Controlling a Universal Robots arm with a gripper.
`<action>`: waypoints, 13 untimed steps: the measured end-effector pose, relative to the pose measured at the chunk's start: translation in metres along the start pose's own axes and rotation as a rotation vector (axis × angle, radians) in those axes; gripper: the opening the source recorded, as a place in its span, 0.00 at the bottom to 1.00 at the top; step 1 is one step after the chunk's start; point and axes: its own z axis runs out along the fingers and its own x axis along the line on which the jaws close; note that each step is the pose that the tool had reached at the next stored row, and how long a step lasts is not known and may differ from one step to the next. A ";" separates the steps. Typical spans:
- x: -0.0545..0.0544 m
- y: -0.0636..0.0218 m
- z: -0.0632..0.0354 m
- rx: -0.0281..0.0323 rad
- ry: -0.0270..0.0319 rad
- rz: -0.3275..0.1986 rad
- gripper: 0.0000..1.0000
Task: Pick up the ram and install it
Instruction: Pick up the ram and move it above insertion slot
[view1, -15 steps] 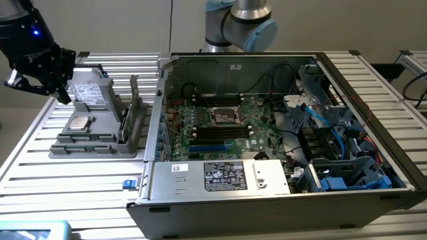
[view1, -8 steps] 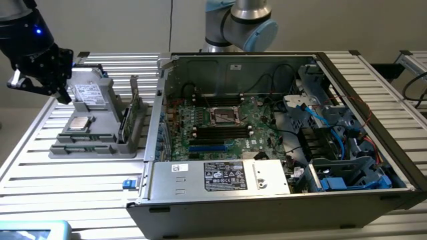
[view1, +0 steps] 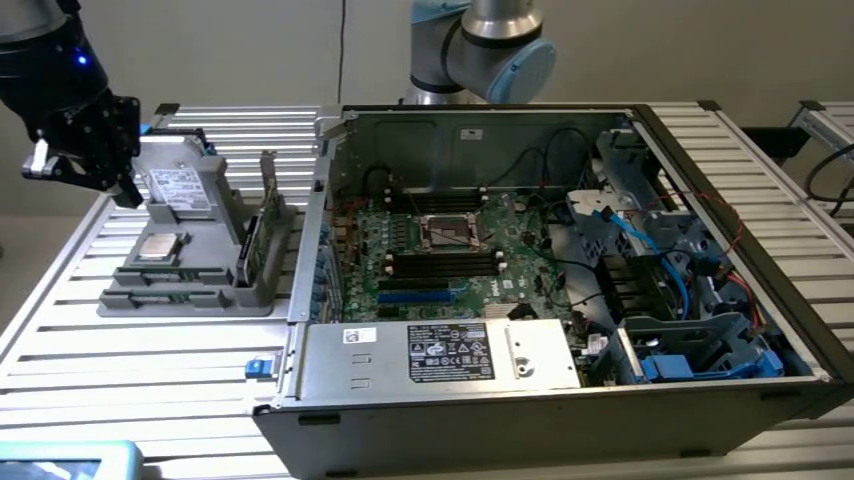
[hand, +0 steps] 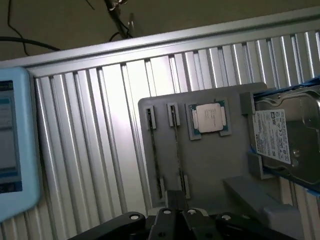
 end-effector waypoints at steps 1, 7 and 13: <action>0.000 0.0000 0.0000 -0.0001 0.0000 -0.016 0.11; 0.000 0.0003 0.0001 -0.0005 0.0010 -0.048 0.11; 0.001 0.0004 0.0023 0.0006 0.0008 -0.051 0.18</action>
